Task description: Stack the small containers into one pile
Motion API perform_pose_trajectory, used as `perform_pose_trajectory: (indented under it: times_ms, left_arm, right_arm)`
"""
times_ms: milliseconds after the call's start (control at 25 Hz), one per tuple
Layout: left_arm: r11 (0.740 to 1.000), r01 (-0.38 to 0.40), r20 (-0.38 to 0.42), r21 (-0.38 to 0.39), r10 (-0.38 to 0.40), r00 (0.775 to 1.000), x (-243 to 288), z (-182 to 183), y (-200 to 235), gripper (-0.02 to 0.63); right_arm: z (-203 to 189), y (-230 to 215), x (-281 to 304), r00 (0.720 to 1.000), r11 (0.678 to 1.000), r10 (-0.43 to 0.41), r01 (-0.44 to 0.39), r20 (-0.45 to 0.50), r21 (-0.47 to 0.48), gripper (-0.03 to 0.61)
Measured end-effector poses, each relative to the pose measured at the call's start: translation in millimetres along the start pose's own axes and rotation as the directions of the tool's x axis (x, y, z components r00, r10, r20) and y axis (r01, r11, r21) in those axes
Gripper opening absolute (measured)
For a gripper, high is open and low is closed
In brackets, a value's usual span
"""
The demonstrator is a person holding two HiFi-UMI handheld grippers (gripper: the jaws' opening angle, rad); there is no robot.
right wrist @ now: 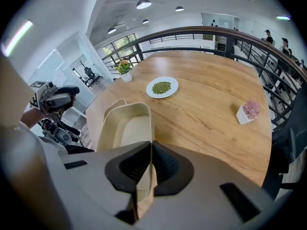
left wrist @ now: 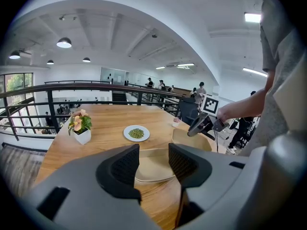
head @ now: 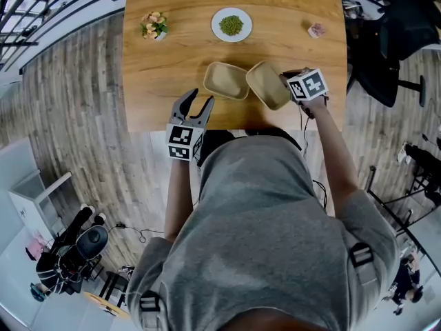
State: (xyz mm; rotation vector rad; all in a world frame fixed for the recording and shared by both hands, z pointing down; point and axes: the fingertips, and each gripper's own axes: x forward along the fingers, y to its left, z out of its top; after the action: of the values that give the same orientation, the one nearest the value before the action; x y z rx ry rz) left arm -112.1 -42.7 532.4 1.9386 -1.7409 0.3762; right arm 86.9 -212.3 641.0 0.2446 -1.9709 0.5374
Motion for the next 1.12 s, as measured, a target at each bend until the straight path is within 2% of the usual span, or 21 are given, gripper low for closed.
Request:
perform_pose_trajectory:
  times_ms: [440,1120]
  left_arm:
    - [1.000,-0.006,-0.001,-0.016,0.006,1.000,-13.1,-6.8,21.7,0.202]
    - [0.992,-0.097,-0.004,-0.081,0.098,0.995,-49.7,-31.9,54.9,0.202]
  right_arm:
    - [43.6,45.2,22.1,0.995,0.994,0.100,-0.100,0.004,-0.040,0.017]
    - [68.6,90.9,69.2,0.980,0.964,0.158,-0.179,-0.118,-0.194,0.018]
